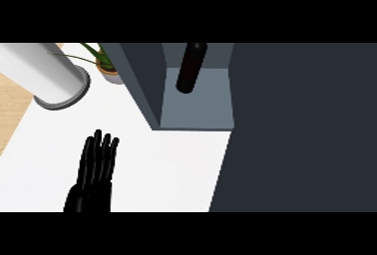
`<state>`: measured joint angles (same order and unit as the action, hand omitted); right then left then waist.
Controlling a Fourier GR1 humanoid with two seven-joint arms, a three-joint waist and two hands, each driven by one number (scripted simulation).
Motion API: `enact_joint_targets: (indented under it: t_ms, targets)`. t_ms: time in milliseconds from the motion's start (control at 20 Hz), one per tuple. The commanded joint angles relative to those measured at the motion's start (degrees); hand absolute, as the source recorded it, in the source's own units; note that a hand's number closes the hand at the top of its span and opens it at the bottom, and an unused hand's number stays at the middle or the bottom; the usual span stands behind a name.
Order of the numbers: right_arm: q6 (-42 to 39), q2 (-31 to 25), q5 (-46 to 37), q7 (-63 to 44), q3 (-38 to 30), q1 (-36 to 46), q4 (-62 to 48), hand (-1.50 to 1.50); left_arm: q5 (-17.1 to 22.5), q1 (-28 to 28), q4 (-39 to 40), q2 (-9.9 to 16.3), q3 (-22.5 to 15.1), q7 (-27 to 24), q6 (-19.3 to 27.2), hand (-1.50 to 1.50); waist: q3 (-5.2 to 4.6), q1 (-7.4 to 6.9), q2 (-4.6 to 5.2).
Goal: Pick up the wine, place it into the cabinet and close the cabinet
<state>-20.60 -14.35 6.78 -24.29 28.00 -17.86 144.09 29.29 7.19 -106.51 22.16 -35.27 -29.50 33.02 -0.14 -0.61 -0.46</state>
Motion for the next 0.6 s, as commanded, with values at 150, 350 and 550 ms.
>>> enact_joint_targets:
  t_ms: [150,350,550]
  targets:
    - [3.1,3.4,-0.6,-9.7,13.2,3.5,9.9,1.5,3.1,6.4,-7.3,6.3,5.3,-0.6,-3.4,-1.5,-0.15,-0.64,-0.19]
    - [4.5,6.7,-0.7,-10.3,15.5,6.8,3.7,1.5,6.5,9.8,-9.2,9.0,8.7,-1.2,-7.1,-1.5,-0.24,-1.56,-0.13]
    - [6.4,10.4,-0.8,-12.8,16.2,12.2,1.0,1.5,8.1,9.6,-9.5,10.4,11.4,-0.6,-8.6,-1.5,-0.34,-1.87,-0.04]
